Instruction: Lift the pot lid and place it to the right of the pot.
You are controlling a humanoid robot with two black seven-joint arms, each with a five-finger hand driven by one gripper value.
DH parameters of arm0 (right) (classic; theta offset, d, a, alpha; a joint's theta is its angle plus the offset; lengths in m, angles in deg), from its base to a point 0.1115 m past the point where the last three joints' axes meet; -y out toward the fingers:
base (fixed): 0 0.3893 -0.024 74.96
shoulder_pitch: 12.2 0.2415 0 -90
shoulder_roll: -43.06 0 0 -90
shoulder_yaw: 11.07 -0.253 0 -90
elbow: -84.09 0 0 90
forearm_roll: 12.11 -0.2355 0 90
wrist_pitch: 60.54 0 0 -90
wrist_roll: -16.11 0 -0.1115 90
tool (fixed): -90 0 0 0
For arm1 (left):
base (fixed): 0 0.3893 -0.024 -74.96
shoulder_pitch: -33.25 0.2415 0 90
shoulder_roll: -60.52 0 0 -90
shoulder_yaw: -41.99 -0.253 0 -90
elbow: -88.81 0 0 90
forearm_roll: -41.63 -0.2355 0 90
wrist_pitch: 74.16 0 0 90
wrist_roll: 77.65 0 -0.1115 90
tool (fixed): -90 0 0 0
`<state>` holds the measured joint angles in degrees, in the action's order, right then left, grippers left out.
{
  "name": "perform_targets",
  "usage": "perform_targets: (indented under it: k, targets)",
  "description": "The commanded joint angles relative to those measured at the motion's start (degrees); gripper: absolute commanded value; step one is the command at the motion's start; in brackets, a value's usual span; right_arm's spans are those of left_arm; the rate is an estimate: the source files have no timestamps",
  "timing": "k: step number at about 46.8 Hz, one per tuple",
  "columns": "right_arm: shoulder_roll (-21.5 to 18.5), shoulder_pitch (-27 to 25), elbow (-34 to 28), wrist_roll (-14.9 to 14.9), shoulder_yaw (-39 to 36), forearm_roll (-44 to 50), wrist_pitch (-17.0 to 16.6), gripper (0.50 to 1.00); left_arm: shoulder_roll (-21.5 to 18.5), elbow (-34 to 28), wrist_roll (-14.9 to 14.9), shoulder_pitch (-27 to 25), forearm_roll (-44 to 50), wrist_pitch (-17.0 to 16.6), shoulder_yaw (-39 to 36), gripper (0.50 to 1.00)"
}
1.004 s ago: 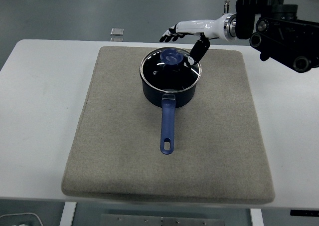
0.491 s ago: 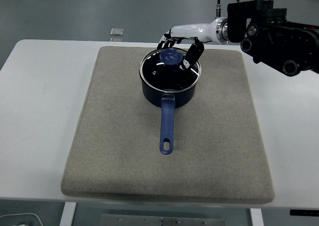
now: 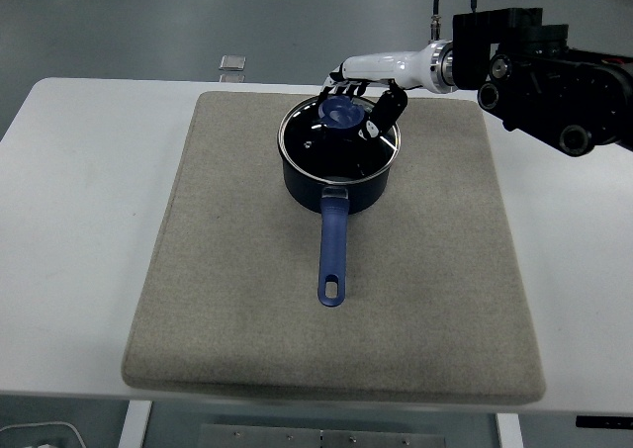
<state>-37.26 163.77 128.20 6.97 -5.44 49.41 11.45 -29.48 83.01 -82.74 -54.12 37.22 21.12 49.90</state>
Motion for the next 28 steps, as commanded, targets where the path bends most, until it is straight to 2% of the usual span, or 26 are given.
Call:
perform_targets:
  k: [1,9,13,23,28]
  targets:
    - [0.0,0.1,0.0,0.0,-0.1,-0.1,0.0,0.742,0.0,0.0,0.0,0.0,0.0,0.0,0.0,1.0]
    - [-0.1,0.1,0.0,0.0,-0.1,-0.1,-0.1,0.723,0.0,0.0,0.0,0.0,0.0,0.0,0.0,1.0]
    - [-0.1,0.2,0.0,-0.1,-0.1,-0.1,-0.2,0.691,0.0,0.0,0.0,0.0,0.0,0.0,0.0,1.0]
    - [-0.3,0.4,0.0,-0.1,-0.2,-0.1,-0.4,0.646,0.0,0.0,0.0,0.0,0.0,0.0,0.0,1.0]
    - [-0.4,0.6,0.0,0.0,-0.2,-0.1,-0.5,0.603,0.0,0.0,0.0,0.0,0.0,0.0,0.0,1.0]
